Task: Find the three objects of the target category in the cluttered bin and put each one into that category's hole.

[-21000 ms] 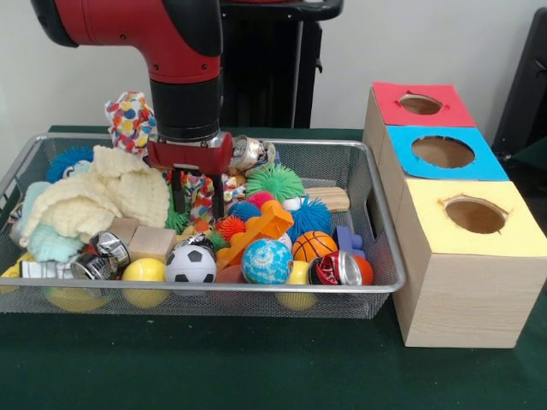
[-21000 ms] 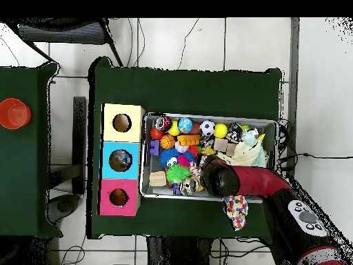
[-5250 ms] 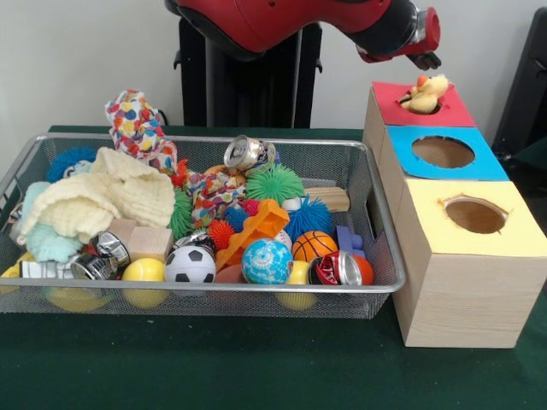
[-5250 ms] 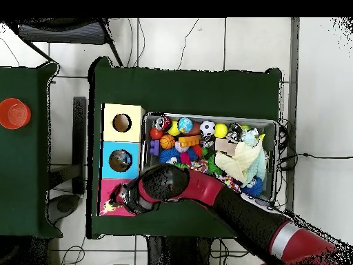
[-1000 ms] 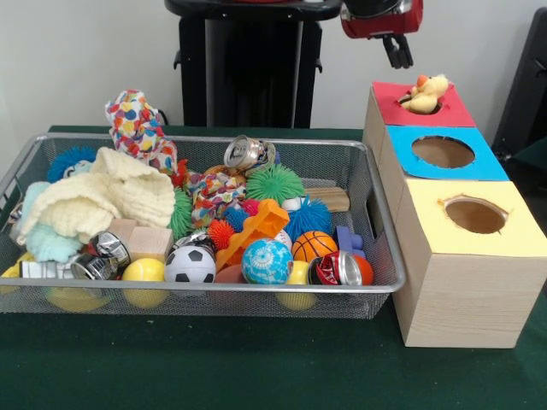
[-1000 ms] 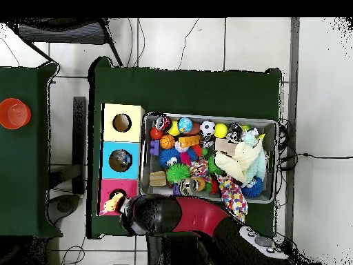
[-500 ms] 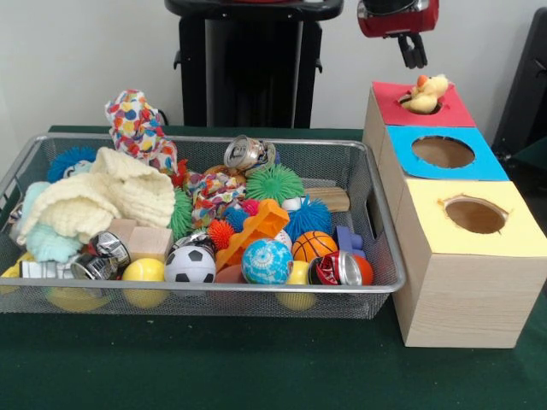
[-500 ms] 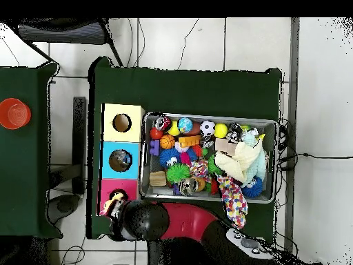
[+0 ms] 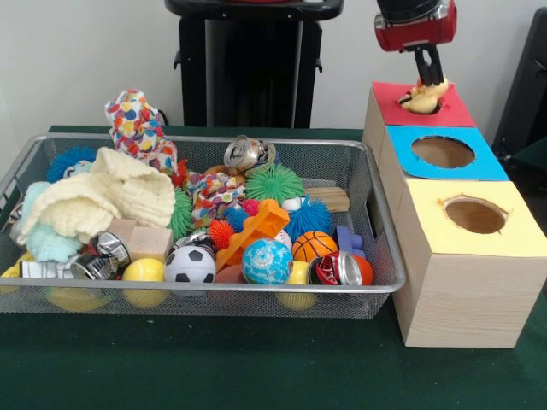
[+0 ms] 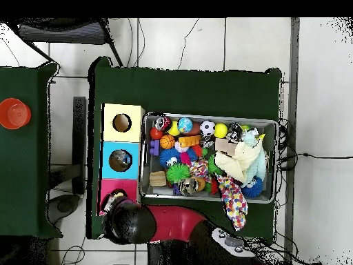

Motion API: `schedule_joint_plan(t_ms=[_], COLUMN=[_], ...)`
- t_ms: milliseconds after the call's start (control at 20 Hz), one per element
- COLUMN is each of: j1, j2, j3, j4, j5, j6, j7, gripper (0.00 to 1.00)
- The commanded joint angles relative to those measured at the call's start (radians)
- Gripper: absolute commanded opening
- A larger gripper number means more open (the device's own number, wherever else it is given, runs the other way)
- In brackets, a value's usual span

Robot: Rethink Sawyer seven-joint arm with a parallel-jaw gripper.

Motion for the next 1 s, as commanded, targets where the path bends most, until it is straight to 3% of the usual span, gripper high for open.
schedule_joint_plan(t_ms=[50,250,550,1000], j1=[0.027,0.065,0.147,0.202], j2=[0.040,0.044,0.054,0.112], j3=[-0.090,-0.152,-0.285,-0.353], j4=[-0.122,-0.149,-0.188,-0.220], j5=[0.063,0.055,0.050,0.051], j6=[-0.090,-0.097,0.001,0.020], j7=[0.197,0.173,0.142,0.136], gripper=[0.00,0.00,0.00,0.00])
